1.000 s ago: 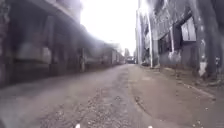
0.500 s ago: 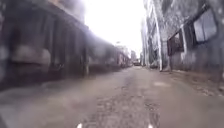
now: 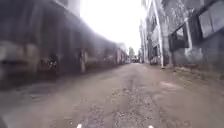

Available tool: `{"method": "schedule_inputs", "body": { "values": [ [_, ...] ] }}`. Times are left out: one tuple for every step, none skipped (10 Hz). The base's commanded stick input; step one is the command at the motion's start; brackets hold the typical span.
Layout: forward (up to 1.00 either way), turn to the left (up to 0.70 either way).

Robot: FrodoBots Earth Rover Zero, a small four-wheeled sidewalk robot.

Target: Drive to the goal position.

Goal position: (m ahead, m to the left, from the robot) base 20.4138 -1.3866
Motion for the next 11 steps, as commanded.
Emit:
{"method": "schedule_inputs", "body": {
  "values": [
    [1.00, 0.07],
    [1.00, 0.07],
    [1.00, 0.07],
    [1.00, 0.07],
    [1.00, 0.07],
    [1.00, 0.07],
    [1.00, 0.07],
    [1.00, 0.07],
    [1.00, 0.07],
    [1.00, 0.07],
    [1.00, 0.00]
  ]
}}
